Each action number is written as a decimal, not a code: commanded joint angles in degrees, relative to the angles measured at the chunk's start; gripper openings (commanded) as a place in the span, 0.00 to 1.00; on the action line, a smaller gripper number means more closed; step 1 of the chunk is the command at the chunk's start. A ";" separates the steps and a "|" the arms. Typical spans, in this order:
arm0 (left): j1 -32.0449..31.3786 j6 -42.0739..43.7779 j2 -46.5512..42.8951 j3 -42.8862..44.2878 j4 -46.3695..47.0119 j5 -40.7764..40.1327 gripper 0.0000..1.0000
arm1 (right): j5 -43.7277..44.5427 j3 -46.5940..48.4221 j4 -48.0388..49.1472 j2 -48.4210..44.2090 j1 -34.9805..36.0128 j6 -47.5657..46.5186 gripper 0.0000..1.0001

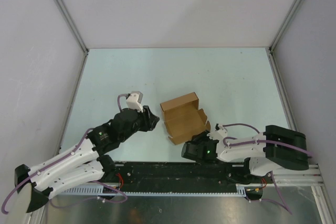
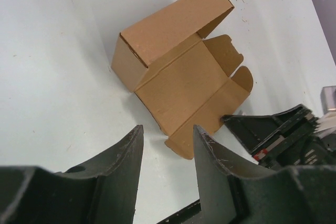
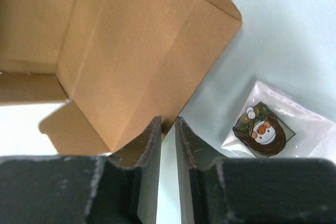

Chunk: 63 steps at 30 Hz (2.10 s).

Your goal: Fold the paper box

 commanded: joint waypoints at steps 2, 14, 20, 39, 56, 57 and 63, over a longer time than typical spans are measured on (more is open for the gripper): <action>0.64 1.15 -0.99 2.24 0.50 -0.21 0.48 | 9.65 -0.32 -7.43 -7.20 -1.44 29.15 0.15; 0.90 1.59 -3.54 3.47 -1.43 0.06 0.48 | 11.61 -0.32 -6.92 -28.03 -8.02 -5.77 0.00; 1.08 2.82 -4.77 5.05 -3.28 0.67 0.48 | -0.25 -0.06 -0.69 -44.01 -16.72 -33.40 0.00; 1.34 4.49 -6.35 10.76 -6.97 -1.17 0.48 | -62.91 29.99 -6.47 -26.04 -47.13 -86.43 0.00; 1.43 6.43 -11.01 15.86 -13.82 -2.93 0.47 | -88.86 51.79 -26.77 -5.56 -47.33 -112.53 0.00; 1.34 6.51 -11.10 16.30 -14.17 -3.11 0.47 | -89.21 54.67 -29.31 -3.29 -46.97 -113.67 0.00; 1.34 6.78 -12.94 17.45 -15.93 -4.51 0.48 | -87.64 64.70 -41.60 4.55 -45.13 -121.76 0.00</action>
